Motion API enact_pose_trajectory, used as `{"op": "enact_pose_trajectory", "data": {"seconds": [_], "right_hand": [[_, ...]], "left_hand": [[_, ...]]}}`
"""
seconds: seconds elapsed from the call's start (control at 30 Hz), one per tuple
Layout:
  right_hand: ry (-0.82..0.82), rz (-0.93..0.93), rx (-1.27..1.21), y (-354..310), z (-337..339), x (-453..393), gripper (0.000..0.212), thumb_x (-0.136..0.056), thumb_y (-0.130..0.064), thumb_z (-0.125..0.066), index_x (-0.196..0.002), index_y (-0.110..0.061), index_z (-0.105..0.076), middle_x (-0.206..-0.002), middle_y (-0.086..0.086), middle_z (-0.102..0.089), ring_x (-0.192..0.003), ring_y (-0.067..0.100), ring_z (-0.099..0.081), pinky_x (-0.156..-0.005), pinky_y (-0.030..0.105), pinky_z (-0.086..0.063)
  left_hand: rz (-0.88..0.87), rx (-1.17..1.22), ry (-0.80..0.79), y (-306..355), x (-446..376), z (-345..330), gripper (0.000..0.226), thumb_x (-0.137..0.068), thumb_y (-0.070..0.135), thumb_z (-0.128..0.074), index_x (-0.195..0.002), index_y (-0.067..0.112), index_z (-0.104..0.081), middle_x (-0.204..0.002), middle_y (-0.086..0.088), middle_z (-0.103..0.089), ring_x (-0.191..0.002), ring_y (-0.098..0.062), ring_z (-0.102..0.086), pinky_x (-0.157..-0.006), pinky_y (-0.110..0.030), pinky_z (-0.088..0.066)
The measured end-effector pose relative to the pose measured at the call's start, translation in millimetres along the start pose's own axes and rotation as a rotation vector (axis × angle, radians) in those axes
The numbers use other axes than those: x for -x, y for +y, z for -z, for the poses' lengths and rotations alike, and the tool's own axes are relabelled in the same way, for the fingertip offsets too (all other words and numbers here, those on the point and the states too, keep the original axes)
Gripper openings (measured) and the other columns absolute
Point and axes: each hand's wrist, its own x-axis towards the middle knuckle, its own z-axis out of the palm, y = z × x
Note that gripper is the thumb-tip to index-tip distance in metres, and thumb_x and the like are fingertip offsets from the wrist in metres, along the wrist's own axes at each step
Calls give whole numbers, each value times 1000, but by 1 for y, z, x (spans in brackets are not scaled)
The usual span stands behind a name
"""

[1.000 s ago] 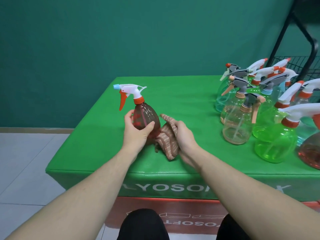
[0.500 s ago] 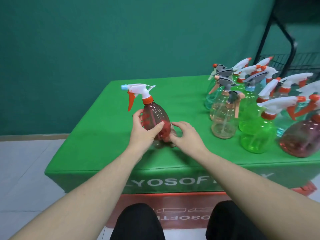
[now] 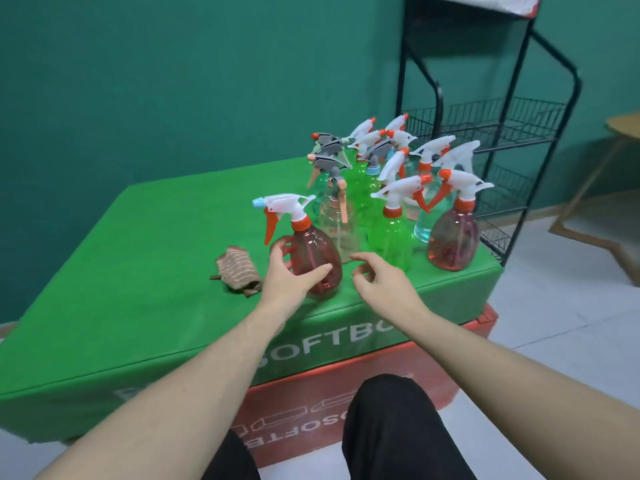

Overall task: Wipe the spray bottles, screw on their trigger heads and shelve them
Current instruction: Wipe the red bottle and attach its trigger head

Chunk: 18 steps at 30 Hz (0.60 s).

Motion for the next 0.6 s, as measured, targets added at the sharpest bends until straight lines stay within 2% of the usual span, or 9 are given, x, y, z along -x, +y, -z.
{"op": "enact_pose_trajectory", "data": {"seconds": [0.07, 0.13, 0.23, 0.33, 0.43, 0.53, 0.6], "right_hand": [[13, -19, -6, 9, 11, 3, 35, -99, -20, -52, -133, -25, -59, -100, -2, -71, -77, 20, -67, -59, 23, -48], [19, -34, -9, 17, 19, 6, 32, -99, -21, -52, -129, -26, -61, -97, 0, -73, -72, 26, -67, -58, 28, -51], [19, -46, -12, 25, 27, 8, 31, -100, -20, -51, -129, -24, -61, -95, -4, -71, -57, 18, -58, -46, 21, -45], [13, -65, -13, 29, 33, 10, 32, -101, -19, -51, -131, -25, -60, -94, -3, -70, -55, 12, -53, -44, 17, -41], [1, -70, 3, 28, 40, 12, 33, -100, -21, -51, -130, -27, -61, -94, -3, -71, -57, 14, -55, -50, 26, -46], [-3, -54, 29, 21, 51, 14, 32, -99, -21, -51, -130, -26, -62, -101, -7, -69, -57, 11, -56, -50, 21, -45], [9, -39, 43, 13, 59, 16, 33, -99, -21, -51, -130, -24, -62, -100, -7, -67, -51, 1, -53, -46, 13, -39]], "left_hand": [[20, -17, -17, -2, 0, -10, 81, -80, 21, -89, -142, 27, -36, -120, 7, -56, -112, -12, -55, -105, -32, -41], [32, -40, -31, -4, -1, -19, 80, -79, 20, -90, -139, 28, -38, -120, 7, -57, -114, -12, -55, -108, -32, -39], [21, -82, -39, -8, -6, -26, 81, -74, 18, -93, -130, 34, -37, -122, 9, -56, -119, -13, -56, -114, -34, -37], [7, -99, -46, -7, -6, -30, 90, -70, 18, -95, -137, 32, -36, -129, 8, -56, -127, -18, -54, -113, -33, -35], [31, -133, -31, -5, -3, -26, 110, -67, 30, -97, -152, 29, -28, -156, -2, -38, -142, -21, -41, -123, -42, -29], [53, -136, -16, 1, 6, -13, 110, -68, 52, -89, -155, 26, -27, -159, -2, -34, -143, -22, -38, -122, -51, -31], [51, -127, 20, 10, 12, -1, 103, -73, 61, -81, -154, 25, -28, -155, -3, -37, -138, -22, -42, -117, -50, -36]]}}
